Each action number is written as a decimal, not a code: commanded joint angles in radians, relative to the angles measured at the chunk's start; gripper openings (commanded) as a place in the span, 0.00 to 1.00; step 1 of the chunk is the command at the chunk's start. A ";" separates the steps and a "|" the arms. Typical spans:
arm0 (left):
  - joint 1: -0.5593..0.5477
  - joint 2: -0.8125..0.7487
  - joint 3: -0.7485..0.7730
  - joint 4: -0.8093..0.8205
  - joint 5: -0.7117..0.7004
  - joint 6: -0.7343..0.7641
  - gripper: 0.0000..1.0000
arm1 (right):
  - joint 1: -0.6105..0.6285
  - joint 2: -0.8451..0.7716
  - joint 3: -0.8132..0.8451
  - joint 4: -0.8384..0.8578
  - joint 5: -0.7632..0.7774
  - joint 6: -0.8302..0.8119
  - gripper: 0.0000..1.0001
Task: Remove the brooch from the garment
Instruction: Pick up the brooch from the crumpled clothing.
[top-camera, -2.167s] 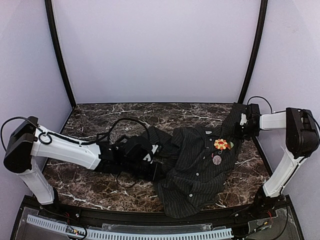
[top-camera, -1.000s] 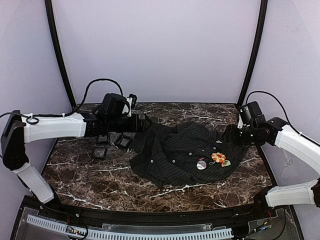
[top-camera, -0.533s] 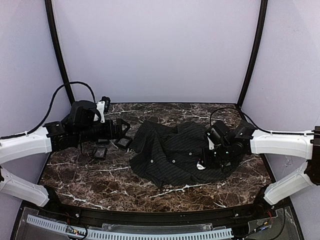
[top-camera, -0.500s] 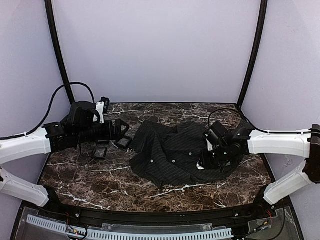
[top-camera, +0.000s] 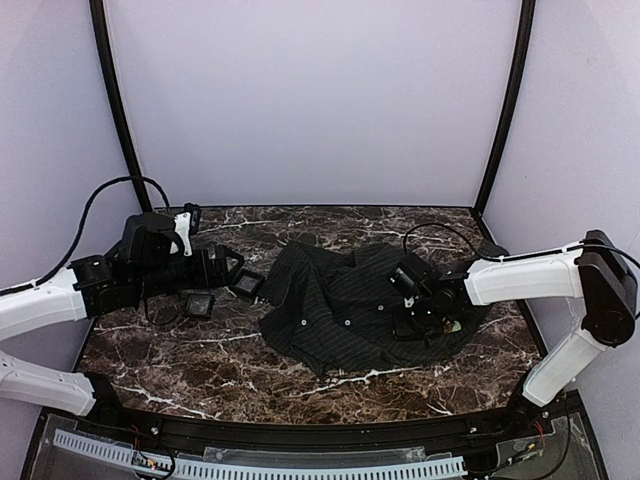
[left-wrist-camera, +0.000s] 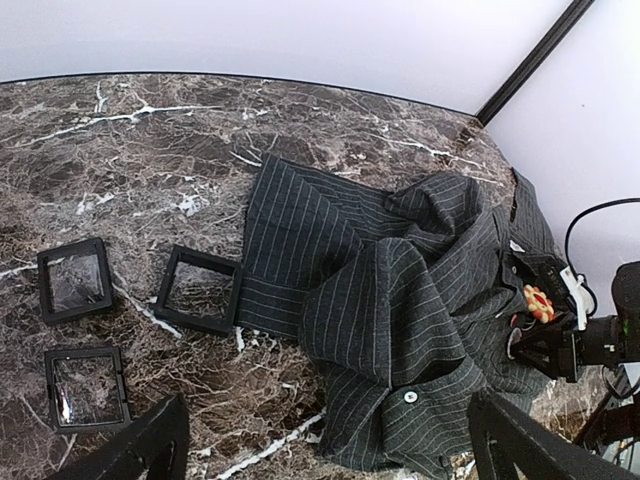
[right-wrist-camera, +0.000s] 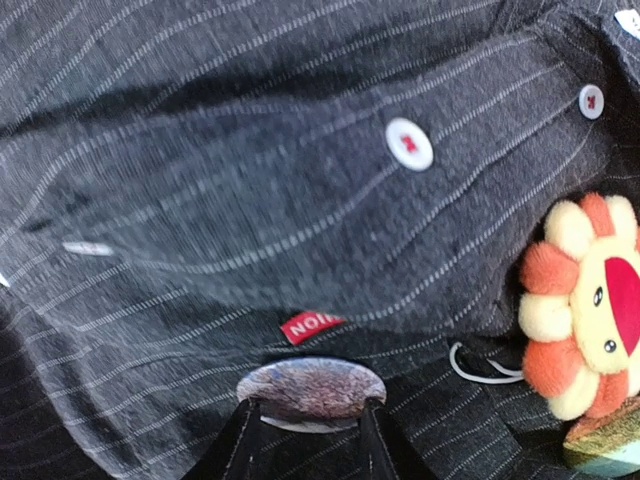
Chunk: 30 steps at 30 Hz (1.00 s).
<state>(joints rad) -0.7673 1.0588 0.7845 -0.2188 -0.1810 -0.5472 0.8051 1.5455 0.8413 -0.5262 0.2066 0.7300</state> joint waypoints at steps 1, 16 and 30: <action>0.005 -0.029 -0.018 -0.039 -0.020 -0.019 0.99 | 0.013 0.021 0.010 0.071 0.022 0.008 0.36; 0.006 -0.046 -0.029 -0.067 -0.024 -0.043 0.99 | 0.047 0.104 0.067 0.034 0.096 0.023 0.49; 0.007 -0.048 -0.013 -0.081 -0.019 -0.039 0.99 | 0.059 0.080 0.090 -0.106 0.284 0.071 0.39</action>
<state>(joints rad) -0.7658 1.0309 0.7685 -0.2718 -0.1986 -0.5842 0.8558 1.6382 0.9119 -0.5751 0.4229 0.7849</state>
